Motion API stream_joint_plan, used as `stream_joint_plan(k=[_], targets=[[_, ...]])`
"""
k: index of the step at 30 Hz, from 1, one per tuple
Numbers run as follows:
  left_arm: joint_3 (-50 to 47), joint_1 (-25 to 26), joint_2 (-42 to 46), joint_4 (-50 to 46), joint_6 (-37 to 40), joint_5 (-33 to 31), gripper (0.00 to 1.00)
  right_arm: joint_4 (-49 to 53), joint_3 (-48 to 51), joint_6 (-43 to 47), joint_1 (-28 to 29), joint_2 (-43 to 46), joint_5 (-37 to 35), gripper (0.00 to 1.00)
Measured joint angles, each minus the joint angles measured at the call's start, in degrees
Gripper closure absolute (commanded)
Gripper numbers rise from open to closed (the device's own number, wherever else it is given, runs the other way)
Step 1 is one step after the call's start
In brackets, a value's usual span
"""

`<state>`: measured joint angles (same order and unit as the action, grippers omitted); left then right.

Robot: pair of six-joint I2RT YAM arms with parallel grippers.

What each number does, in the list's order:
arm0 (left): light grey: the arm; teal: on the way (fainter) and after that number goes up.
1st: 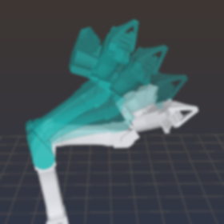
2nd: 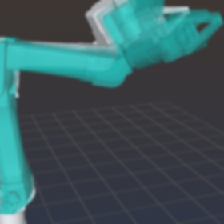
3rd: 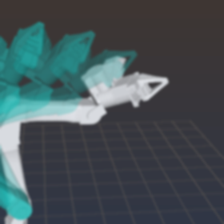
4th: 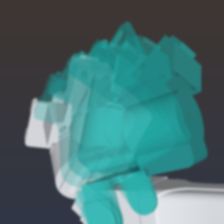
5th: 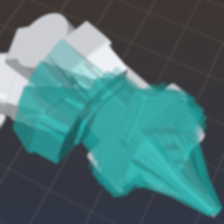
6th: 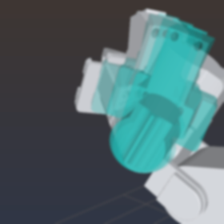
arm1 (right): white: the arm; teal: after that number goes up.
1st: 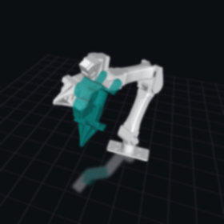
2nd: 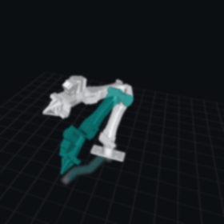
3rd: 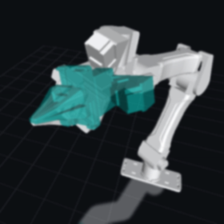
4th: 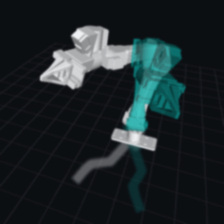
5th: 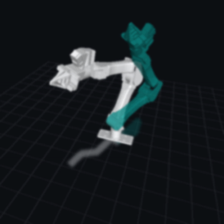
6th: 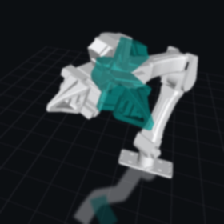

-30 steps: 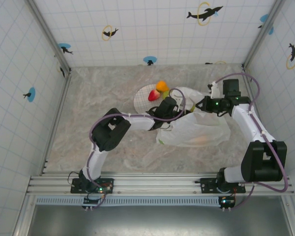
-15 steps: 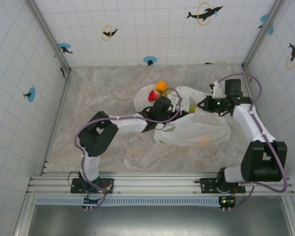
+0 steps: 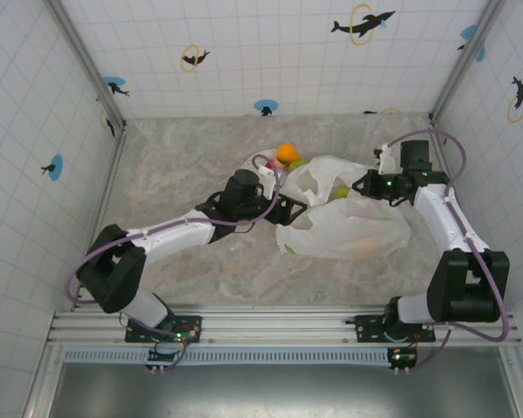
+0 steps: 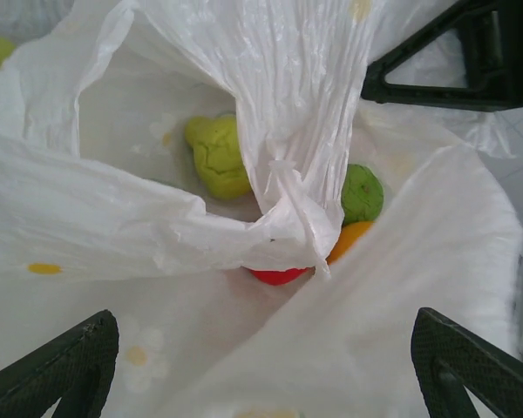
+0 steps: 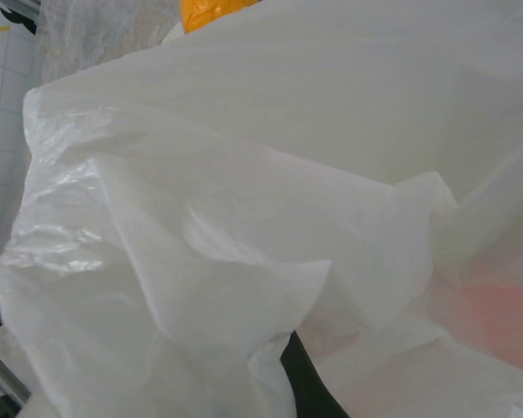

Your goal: Place the fruits into the plastic bag

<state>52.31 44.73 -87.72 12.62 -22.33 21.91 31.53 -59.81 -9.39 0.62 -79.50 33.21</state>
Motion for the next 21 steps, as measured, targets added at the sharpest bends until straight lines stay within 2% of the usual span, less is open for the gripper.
stream_joint_plan(k=[6, 11, 16, 21], targets=[[-1.1, -2.6, 4.2, -0.8, 1.1, 0.1, 0.1, 0.0, 0.0, 0.0, 0.0, 0.0, -0.1, 1.0], [-1.1, -8.2, 5.4, -1.2, -1.1, -5.5, 0.1, 0.0, 0.0, 0.0, 0.0, 0.0, -0.1, 1.0], [1.4, -13.8, 1.1, -3.8, -2.3, -10.6, 0.09, 0.0, 0.0, 0.0, 0.0, 0.0, -0.1, 1.0], [8.8, -14.4, -5.9, -8.3, 1.4, -16.9, 0.09, 0.0, 0.0, 0.0, 0.0, 0.0, -0.1, 1.0]])
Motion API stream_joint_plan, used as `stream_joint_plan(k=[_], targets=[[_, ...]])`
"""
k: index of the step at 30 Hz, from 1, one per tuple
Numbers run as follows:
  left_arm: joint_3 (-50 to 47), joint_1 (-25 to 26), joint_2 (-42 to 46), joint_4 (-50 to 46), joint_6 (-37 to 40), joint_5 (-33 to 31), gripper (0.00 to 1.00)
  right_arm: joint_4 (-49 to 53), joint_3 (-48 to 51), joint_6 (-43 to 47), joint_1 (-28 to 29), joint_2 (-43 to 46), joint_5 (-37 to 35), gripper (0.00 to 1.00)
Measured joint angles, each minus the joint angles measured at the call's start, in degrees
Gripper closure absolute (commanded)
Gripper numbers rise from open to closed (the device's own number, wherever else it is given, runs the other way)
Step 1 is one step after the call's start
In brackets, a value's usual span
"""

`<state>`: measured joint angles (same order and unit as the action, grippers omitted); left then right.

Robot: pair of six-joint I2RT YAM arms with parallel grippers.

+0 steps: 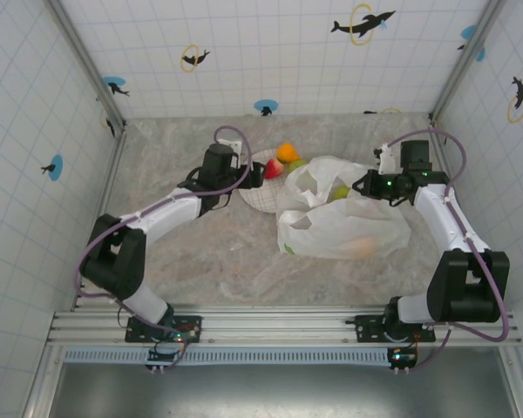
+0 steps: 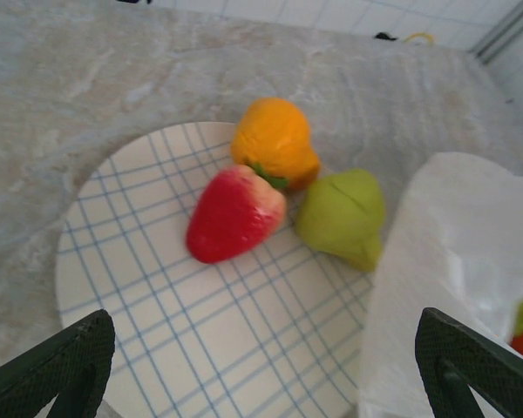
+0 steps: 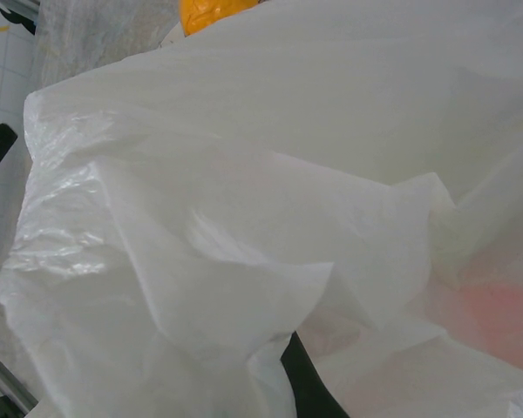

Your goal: Place the fruits into the plastic bag

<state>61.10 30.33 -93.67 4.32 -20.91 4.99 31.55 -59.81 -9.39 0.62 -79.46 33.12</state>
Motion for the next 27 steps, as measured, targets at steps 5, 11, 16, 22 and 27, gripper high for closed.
stream_joint_plan(k=[5, 11, 16, 22, 27], targets=[[5.5, 0.0, -6.4, -2.8, 5.6, -3.6, 0.09, 0.0, 0.0, 0.0, 0.0, 0.0, -0.3, 1.0], [9.4, 0.0, -13.6, -4.8, 11.1, -1.4, 0.08, 0.0, 0.0, 0.0, 0.0, 0.0, -0.3, 1.0], [13.8, 0.0, -18.7, -5.9, 13.5, 2.0, 0.08, 0.0, 0.0, 0.0, 0.0, 0.0, -0.3, 1.0], [20.0, 0.0, -24.5, -7.4, 15.0, 4.0, 0.07, 0.0, 0.0, 0.0, 0.0, 0.0, -0.3, 1.0], [25.9, 0.0, -29.6, -9.1, 16.0, 4.6, 0.07, 0.0, 0.0, 0.0, 0.0, 0.0, -0.3, 1.0]])
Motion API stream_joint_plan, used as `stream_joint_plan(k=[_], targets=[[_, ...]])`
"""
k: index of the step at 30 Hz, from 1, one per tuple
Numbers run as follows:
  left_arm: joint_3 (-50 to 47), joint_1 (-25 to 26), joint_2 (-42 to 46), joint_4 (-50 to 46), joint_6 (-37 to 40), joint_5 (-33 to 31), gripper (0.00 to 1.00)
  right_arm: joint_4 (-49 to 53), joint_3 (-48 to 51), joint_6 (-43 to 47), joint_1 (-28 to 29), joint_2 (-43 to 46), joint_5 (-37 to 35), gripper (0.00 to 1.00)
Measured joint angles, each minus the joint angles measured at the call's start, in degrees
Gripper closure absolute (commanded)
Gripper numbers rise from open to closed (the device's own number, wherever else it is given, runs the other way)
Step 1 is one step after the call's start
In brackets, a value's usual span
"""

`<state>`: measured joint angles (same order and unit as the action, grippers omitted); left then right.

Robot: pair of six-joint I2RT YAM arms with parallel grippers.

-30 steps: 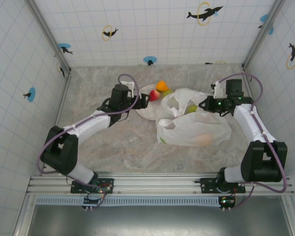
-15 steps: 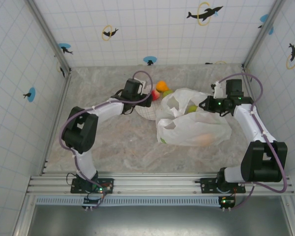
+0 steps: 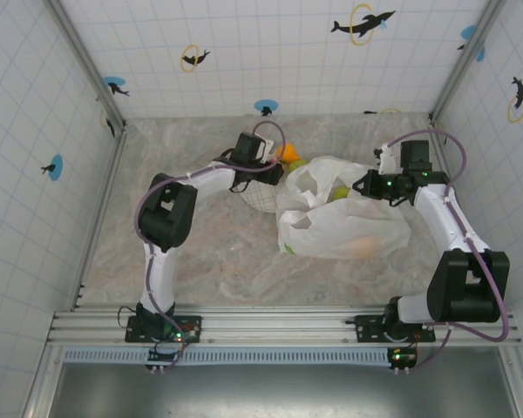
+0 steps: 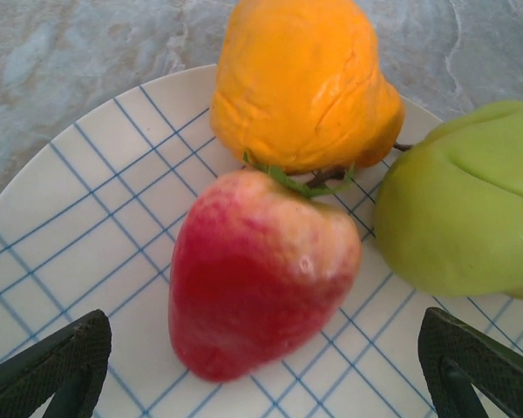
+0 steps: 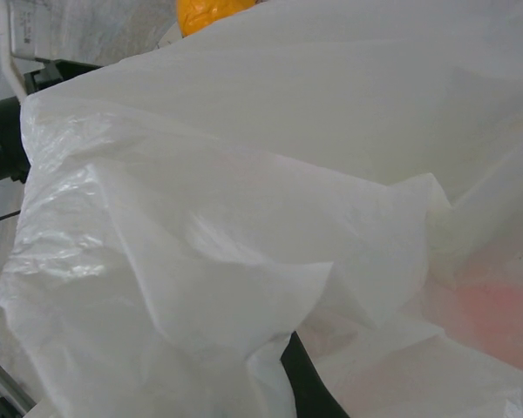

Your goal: Place the fruits into the plastic bag

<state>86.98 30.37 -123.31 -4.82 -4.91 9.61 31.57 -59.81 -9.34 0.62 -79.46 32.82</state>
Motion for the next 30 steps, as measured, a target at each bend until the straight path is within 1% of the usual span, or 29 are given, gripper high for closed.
stream_joint_plan(k=[4, 6, 8, 13, 16, 19, 24, 30], targets=[[4.9, 0.0, -3.8, -2.0, 0.7, 0.0, 0.08, 0.0, 0.0, 0.0, 0.0, 0.0, 0.0, 1.0], [6.9, 0.0, -5.4, -2.6, 1.0, 0.0, 0.1, 0.0, 0.0, 0.0, 0.0, 0.0, 0.0, 1.0], [8.4, 0.0, -6.6, -3.4, 1.4, 0.0, 0.13, 0.0, 0.0, 0.0, 0.0, 0.0, 0.0, 1.0], [11.8, 0.0, -9.2, -5.3, 2.1, 0.1, 0.25, 0.0, 0.0, 0.0, 0.0, 0.0, 0.0, 1.0], [11.9, 0.0, -9.2, -5.7, 2.1, 0.3, 0.33, 0.0, 0.0, 0.0, 0.0, 0.0, 0.0, 1.0], [12.0, 0.0, -9.2, -5.9, 2.1, 0.4, 0.37, 0.0, 0.2, 0.0, 0.0, 0.0, 0.0, 1.0], [10.5, 0.0, -8.4, -5.5, 2.1, 0.3, 0.38, 0.0, 0.8, 0.0, 0.0, 0.0, 0.0, 1.0], [1.5, 0.0, -1.8, -3.8, 1.7, -0.4, 0.4, 0.0, 0.9, 0.0, 0.0, 0.0, 0.0, 1.0]])
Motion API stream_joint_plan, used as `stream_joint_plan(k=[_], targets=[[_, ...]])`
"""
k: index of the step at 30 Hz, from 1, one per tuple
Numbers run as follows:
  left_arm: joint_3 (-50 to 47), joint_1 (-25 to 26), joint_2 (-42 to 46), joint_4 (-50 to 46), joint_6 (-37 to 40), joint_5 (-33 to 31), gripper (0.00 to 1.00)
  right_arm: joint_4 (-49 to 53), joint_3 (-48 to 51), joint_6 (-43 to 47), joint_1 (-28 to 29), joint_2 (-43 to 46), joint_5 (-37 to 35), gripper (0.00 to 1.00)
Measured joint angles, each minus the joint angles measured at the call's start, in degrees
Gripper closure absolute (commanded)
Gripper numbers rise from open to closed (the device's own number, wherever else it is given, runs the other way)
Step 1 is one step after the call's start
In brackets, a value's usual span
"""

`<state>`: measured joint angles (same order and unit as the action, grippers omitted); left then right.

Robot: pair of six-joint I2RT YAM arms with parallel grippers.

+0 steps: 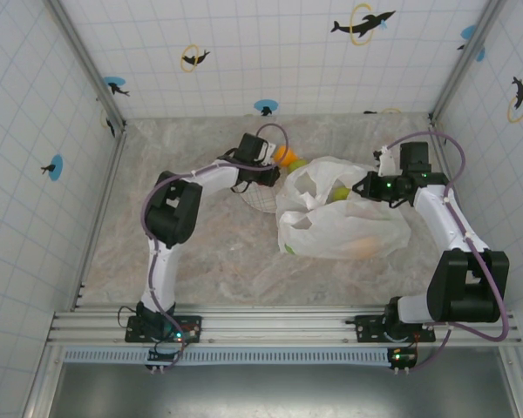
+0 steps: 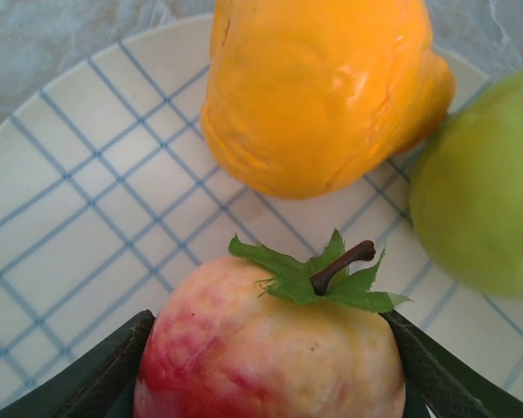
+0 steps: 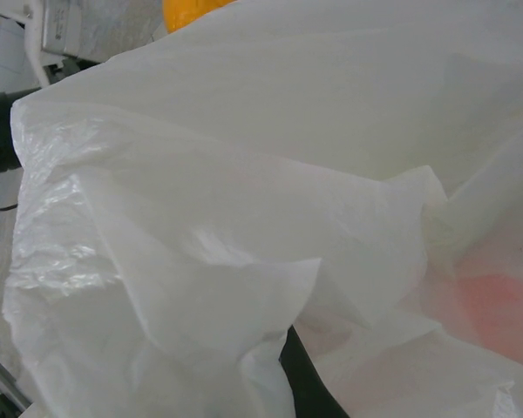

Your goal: Place the fruits into the plastic bag

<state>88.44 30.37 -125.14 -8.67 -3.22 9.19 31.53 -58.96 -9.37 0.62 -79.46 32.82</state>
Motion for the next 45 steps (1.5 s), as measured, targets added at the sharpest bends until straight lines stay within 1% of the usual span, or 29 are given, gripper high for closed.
stream_joint_plan(k=[3, 7, 10, 12, 15, 18, 24, 31, 36, 45], targets=[[-6.0, 0.0, 5.5, 1.5, -0.7, -0.4, 0.41, 0.0, 0.0, 0.0, 0.0, 0.0, 0.0, 1.0], [-16.0, 0.0, 16.3, 4.5, -3.0, -0.2, 0.41, 0.0, 0.0, 0.0, 0.0, 0.0, 0.0, 1.0], [-23.0, 0.0, 25.0, 7.1, -5.0, 1.2, 0.42, 0.0, 0.0, 0.0, 0.0, 0.0, 0.0, 1.0], [-27.5, 0.0, 30.4, 9.0, -6.6, 2.9, 0.42, 0.0, 0.0, 0.0, 0.0, 0.0, 0.0, 1.0], [-33.9, 0.1, 37.2, 11.8, -9.8, 7.0, 0.43, 0.0, 0.0, 0.0, 0.0, 0.0, 0.0, 1.0], [-37.7, 1.4, 40.4, 13.3, -12.3, 10.3, 0.43, 0.0, 0.0, 0.0, 0.0, 0.0, 0.0, 1.0], [-37.8, 6.5, 39.4, 13.5, -13.3, 13.4, 0.44, 0.0, 0.0, 0.0, 0.0, 0.0, 0.0, 1.0], [-34.7, 8.7, 32.1, 12.8, -11.8, 14.4, 0.44, 0.0, 0.0, 0.0, 0.0, 0.0, 0.0, 1.0], [-30.3, 9.9, 27.3, 11.7, -11.5, 14.4, 0.44, 0.0, 0.0, 0.0, 0.0, 0.0, 0.0, 1.0], [-19.8, 12.4, 18.3, 11.8, -11.1, 15.3, 0.4, 0.0, 0.0, -0.2, 0.4, 0.0, 0.2, 1.0]])
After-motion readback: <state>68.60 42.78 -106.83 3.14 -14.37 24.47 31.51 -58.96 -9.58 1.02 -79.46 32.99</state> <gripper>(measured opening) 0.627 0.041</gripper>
